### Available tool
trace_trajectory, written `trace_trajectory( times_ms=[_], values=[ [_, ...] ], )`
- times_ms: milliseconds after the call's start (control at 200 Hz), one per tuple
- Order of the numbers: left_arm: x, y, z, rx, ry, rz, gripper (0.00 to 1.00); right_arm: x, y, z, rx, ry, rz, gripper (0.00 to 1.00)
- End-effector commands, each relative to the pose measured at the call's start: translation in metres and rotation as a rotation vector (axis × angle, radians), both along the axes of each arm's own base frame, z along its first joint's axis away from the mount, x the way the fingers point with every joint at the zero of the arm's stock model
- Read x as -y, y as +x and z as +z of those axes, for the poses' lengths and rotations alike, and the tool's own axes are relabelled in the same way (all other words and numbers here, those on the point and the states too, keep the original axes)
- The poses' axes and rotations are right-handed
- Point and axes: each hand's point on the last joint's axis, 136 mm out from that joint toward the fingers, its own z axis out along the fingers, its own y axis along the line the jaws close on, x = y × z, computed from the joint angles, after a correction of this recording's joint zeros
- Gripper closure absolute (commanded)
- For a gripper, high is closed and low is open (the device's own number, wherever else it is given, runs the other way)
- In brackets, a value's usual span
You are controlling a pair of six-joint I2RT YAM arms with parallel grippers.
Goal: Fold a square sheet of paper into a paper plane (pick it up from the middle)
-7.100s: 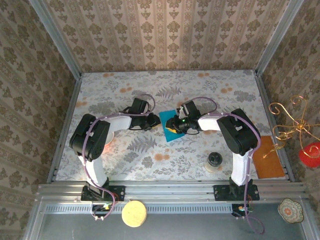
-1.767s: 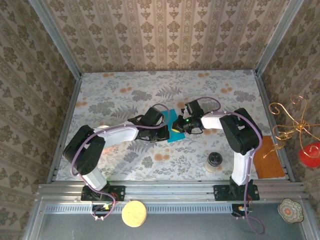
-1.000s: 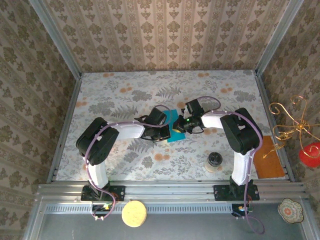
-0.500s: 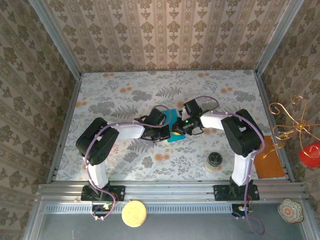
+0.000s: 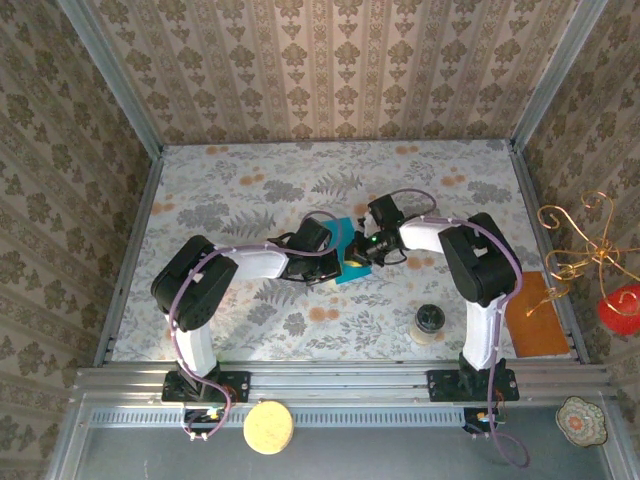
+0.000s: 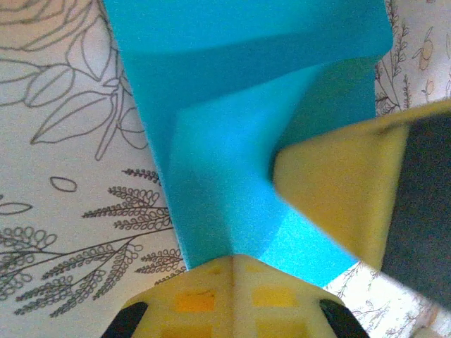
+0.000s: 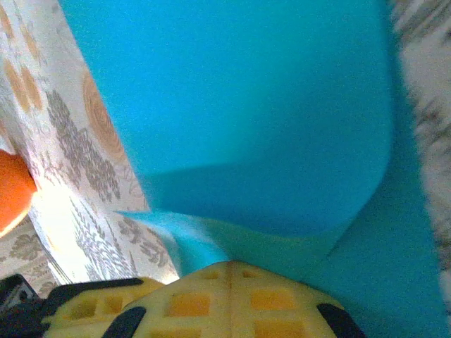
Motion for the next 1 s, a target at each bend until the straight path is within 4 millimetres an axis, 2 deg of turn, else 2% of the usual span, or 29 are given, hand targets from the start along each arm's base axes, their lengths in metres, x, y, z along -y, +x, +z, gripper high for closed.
trace_trajectory(
  times_ms=[0,115,320,420,550,705,840,920,990],
  values=[
    [-0.039,-0.043,-0.043,-0.169,0.162,0.014,1.0,0.042,0.036,-0.023,0.031,-0.125,-0.106,0.92],
    [-0.041,-0.045,-0.044,-0.173,0.165,0.015,1.0,0.057,0.058,-0.023,0.056,-0.118,-0.154,0.92],
    [-0.039,-0.045,-0.041,-0.166,0.152,0.006,1.0,0.07,0.08,-0.02,0.083,-0.136,-0.185,0.92],
    [-0.038,-0.044,-0.037,-0.156,0.149,-0.001,1.0,0.074,0.088,-0.01,0.112,-0.14,-0.196,0.92],
    [-0.032,-0.038,-0.028,-0.123,0.126,-0.024,1.0,0.068,0.091,0.009,0.153,-0.112,-0.181,0.91],
    [-0.017,-0.023,0.004,-0.018,0.065,-0.076,1.0,0.064,0.074,0.034,0.198,-0.098,-0.163,0.86],
    [-0.015,-0.015,0.03,0.08,0.016,-0.08,1.0,0.063,0.044,0.052,0.233,-0.11,-0.151,0.81],
    [-0.016,-0.012,0.041,0.123,-0.026,-0.057,0.95,0.056,0.023,0.056,0.248,-0.114,-0.123,0.79],
    [-0.013,-0.01,0.047,0.143,-0.065,-0.036,0.9,0.049,0.005,0.05,0.237,-0.114,-0.091,0.81]
  ],
)
